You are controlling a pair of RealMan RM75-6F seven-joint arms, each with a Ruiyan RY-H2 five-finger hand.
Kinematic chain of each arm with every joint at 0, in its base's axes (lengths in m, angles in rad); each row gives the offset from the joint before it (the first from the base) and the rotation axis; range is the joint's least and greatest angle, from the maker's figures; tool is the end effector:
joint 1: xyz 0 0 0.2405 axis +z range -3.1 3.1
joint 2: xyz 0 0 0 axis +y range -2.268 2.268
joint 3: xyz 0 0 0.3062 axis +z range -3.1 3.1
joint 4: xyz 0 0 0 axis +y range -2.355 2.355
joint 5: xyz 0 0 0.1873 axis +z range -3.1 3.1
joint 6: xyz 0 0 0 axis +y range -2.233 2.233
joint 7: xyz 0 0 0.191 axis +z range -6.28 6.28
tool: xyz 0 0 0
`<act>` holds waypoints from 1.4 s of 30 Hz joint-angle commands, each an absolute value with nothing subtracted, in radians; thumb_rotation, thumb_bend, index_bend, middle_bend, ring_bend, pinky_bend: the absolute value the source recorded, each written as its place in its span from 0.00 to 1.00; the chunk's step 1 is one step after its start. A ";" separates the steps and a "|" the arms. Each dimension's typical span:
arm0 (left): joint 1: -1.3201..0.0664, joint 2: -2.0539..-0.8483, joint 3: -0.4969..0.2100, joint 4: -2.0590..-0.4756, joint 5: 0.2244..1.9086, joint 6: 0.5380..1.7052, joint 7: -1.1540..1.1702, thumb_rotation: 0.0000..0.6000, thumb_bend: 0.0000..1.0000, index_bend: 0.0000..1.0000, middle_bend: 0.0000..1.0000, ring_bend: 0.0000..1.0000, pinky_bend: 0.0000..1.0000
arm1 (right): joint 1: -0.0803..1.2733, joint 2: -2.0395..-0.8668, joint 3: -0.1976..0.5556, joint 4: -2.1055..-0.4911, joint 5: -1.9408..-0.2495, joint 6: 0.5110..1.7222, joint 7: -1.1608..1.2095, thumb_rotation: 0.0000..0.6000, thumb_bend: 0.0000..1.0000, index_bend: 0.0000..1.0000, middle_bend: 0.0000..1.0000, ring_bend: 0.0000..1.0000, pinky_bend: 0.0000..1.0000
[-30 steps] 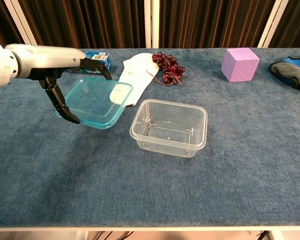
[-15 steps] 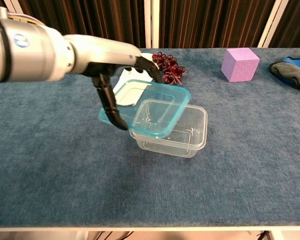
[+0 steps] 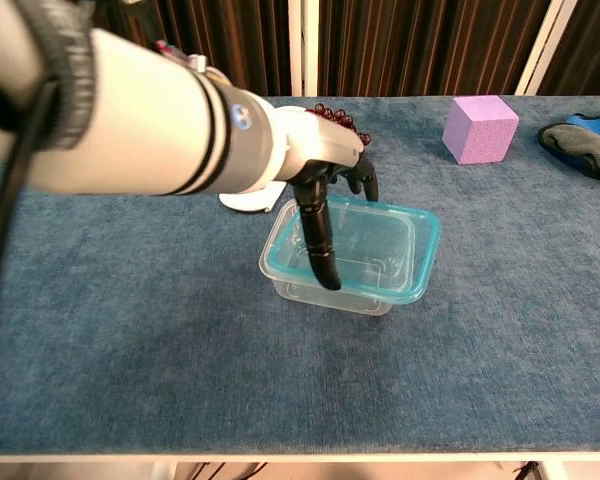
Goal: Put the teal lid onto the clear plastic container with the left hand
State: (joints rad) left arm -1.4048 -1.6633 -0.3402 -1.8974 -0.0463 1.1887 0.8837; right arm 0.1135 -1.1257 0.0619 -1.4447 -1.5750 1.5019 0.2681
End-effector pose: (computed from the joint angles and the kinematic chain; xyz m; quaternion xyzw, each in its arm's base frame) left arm 0.0317 0.3731 -0.0815 -0.7950 -0.4641 -0.2239 0.3200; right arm -0.3535 -0.2441 0.2143 0.5925 -0.3887 0.4475 0.5455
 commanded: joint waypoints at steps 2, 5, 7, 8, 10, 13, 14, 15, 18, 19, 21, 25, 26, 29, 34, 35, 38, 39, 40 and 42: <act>-1.431 -1.693 -0.365 -1.862 -0.088 1.221 0.904 1.00 0.19 0.29 0.06 0.00 0.00 | 0.113 -1.127 0.060 -1.441 -1.574 1.501 0.273 1.00 0.02 0.00 0.08 0.00 0.00; -1.439 -1.715 -0.366 -1.834 -0.100 1.241 0.918 1.00 0.19 0.29 0.06 0.00 0.00 | 0.111 -1.129 0.059 -1.435 -1.572 1.504 0.281 1.00 0.02 0.00 0.08 0.00 0.00; -1.440 -1.724 -0.363 -1.823 -0.102 1.250 0.927 1.00 0.19 0.29 0.06 0.00 0.00 | 0.110 -1.130 0.059 -1.432 -1.571 1.504 0.284 1.00 0.02 0.00 0.08 0.00 0.00; -1.440 -1.729 -0.363 -1.817 -0.104 1.256 0.931 1.00 0.19 0.29 0.06 0.00 0.00 | 0.110 -1.130 0.059 -1.431 -1.571 1.504 0.285 1.00 0.02 0.00 0.08 0.00 0.00; -1.440 -1.735 -0.366 -1.812 -0.111 1.264 0.939 1.00 0.19 0.29 0.06 0.00 0.00 | 0.111 -1.130 0.059 -1.429 -1.571 1.504 0.287 1.00 0.02 0.00 0.08 0.00 0.00; -1.441 -1.741 -0.373 -1.810 -0.115 1.274 0.954 1.00 0.19 0.29 0.06 0.00 0.00 | 0.112 -1.132 0.058 -1.427 -1.573 1.504 0.289 1.00 0.02 0.00 0.08 0.00 0.00; -1.442 -1.743 -0.375 -1.809 -0.118 1.278 0.960 1.00 0.19 0.29 0.06 0.00 0.00 | 0.113 -1.132 0.058 -1.427 -1.573 1.504 0.290 1.00 0.02 0.00 0.08 0.00 0.00; -1.443 -1.745 -0.377 -1.808 -0.121 1.282 0.966 1.00 0.19 0.29 0.06 0.00 0.00 | 0.113 -1.133 0.058 -1.426 -1.574 1.504 0.291 1.00 0.02 0.00 0.08 0.00 0.00; -1.445 -1.753 -0.387 -1.805 -0.134 1.296 0.982 1.00 0.19 0.29 0.06 0.00 0.00 | 0.114 -1.134 0.057 -1.424 -1.574 1.502 0.295 1.00 0.02 0.00 0.08 0.00 0.00; -1.445 -1.755 -0.391 -1.805 -0.134 1.300 0.983 1.00 0.19 0.29 0.06 0.00 0.00 | 0.114 -1.134 0.057 -1.423 -1.574 1.502 0.296 1.00 0.02 0.00 0.08 0.00 0.00; -1.443 -1.759 -0.396 -1.809 -0.133 1.307 0.989 1.00 0.19 0.29 0.06 0.00 0.00 | 0.114 -1.133 0.057 -1.422 -1.574 1.503 0.297 1.00 0.02 0.00 0.08 0.00 0.00; -1.437 -1.766 -0.405 -1.808 -0.145 1.312 0.997 1.00 0.19 0.29 0.06 0.00 0.00 | 0.115 -1.134 0.056 -1.418 -1.573 1.501 0.302 1.00 0.02 0.00 0.08 0.00 0.00; -1.435 -1.770 -0.407 -1.804 -0.146 1.315 0.999 1.00 0.19 0.29 0.06 0.00 0.00 | 0.115 -1.135 0.056 -1.417 -1.574 1.501 0.303 1.00 0.02 0.00 0.08 0.00 0.00; -1.430 -1.778 -0.406 -1.799 -0.144 1.320 1.006 1.00 0.19 0.29 0.06 0.00 0.00 | 0.115 -1.138 0.054 -1.413 -1.577 1.504 0.307 1.00 0.02 0.00 0.08 0.00 0.00; -1.427 -1.792 -0.408 -1.785 -0.133 1.337 1.021 1.00 0.19 0.29 0.06 0.00 0.00 | 0.113 -1.142 0.051 -1.407 -1.577 1.503 0.311 1.00 0.02 0.00 0.08 0.00 0.00; -1.425 -1.794 -0.411 -1.785 -0.132 1.337 1.024 1.00 0.19 0.29 0.06 0.00 0.00 | 0.113 -1.143 0.050 -1.407 -1.577 1.503 0.311 1.00 0.02 0.00 0.08 0.00 0.00; -1.422 -1.797 -0.415 -1.784 -0.127 1.340 1.034 1.00 0.19 0.29 0.06 0.00 0.00 | 0.112 -1.141 0.050 -1.408 -1.577 1.505 0.310 1.00 0.02 0.00 0.08 0.00 0.00; -1.421 -1.799 -0.416 -1.784 -0.127 1.340 1.037 1.00 0.19 0.29 0.06 0.00 0.00 | 0.111 -1.141 0.050 -1.408 -1.577 1.506 0.309 1.00 0.02 0.00 0.08 0.00 0.00; -1.420 -1.800 -0.418 -1.782 -0.128 1.339 1.040 1.00 0.19 0.29 0.06 0.00 0.00 | 0.111 -1.140 0.050 -1.408 -1.576 1.507 0.309 1.00 0.02 0.00 0.08 0.00 0.00; -1.417 -1.801 -0.419 -1.779 -0.131 1.337 1.048 1.00 0.19 0.29 0.06 0.00 0.00 | 0.110 -1.140 0.050 -1.410 -1.576 1.507 0.309 1.00 0.02 0.00 0.08 0.00 0.00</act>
State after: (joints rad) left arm -1.4177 -1.8003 -0.4187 -1.7804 -0.1297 1.3380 1.0469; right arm 0.1104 -1.1399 0.0496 -1.4095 -1.5764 1.5073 0.3089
